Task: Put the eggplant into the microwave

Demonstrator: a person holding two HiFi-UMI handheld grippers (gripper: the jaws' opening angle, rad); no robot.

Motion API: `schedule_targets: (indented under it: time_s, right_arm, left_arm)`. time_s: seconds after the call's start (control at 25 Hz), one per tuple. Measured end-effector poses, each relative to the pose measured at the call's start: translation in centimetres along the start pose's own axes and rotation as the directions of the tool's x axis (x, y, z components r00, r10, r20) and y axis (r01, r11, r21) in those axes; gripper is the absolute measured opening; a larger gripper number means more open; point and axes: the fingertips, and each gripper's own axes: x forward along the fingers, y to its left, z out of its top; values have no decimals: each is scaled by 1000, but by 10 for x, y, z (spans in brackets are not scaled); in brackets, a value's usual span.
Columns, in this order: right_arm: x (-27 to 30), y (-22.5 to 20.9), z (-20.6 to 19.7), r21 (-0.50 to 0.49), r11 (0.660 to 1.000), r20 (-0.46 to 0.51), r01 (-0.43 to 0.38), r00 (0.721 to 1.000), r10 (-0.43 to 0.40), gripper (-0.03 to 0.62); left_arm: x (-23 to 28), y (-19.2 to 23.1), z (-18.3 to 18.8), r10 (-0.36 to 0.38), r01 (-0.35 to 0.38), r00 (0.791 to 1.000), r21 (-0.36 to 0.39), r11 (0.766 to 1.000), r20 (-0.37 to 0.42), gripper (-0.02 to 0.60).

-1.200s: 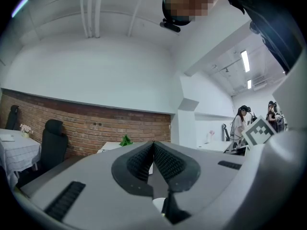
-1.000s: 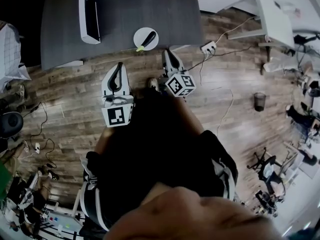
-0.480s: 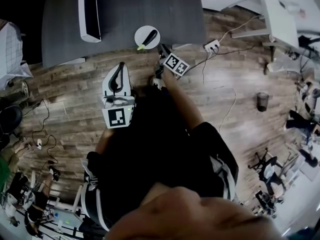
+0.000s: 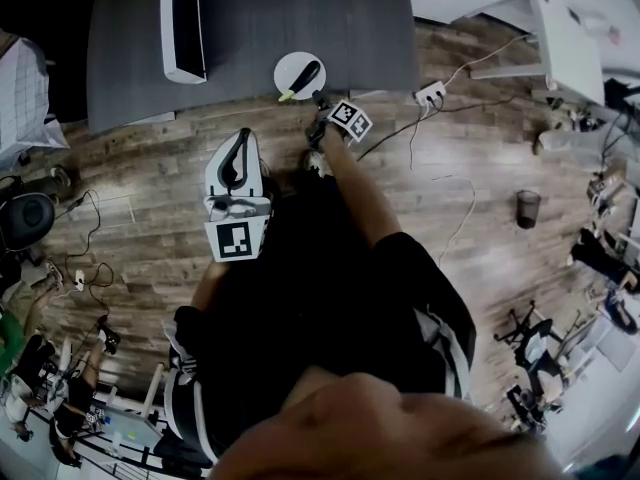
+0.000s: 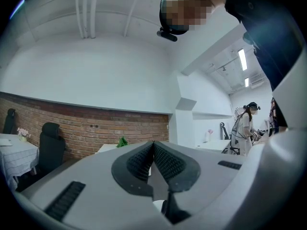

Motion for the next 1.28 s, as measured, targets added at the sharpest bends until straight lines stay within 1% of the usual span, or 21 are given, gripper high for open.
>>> schedule_targets:
  time_s: [0.16,0.36,0.56,0.76,0.92,1.0,1.08,1.2,1.28]
  right_arm:
    - [12,-10,-6,57,998,-13,12,1000,-12,132]
    - [21,-17,-13,85,996,-33,14,999,-11,132]
    - [30,-18,-19,151,988,-32,-37,999,42,132]
    - [37,-9,-20,163,984,-15,-76,997,79,132]
    - [42,-10,-20,183,980,-10,-74,997,77,132]
    - [42,-12,-21,217,974,-8,-70,997,74,123]
    - [42,-12,-22,246,965,-4,-90,996,94,106]
    - [39,-11,-22,249,962,-1,-110,993,114,64]
    - [37,-9,-22,247,962,1,-113,993,116,54]
  left_arm:
    - [0,3,0,5,-5,1000,-3,1000,-5,37]
    - [3,2,-1,6,-6,1000,3,1000,-7,37]
    - [2,3,-7,7,-8,999,-5,1000,-34,37]
    - [3,4,-16,0,-1,998,-7,1000,-58,37]
    - [4,2,-18,4,-4,998,-7,1000,-61,37]
    - [3,4,-20,10,-10,998,-7,1000,-67,37]
    - [4,6,-21,13,-14,997,-4,1000,-71,37]
    - [3,6,-23,17,-18,997,-7,1000,-76,37]
    - [4,5,-25,17,-18,997,-10,1000,-75,37]
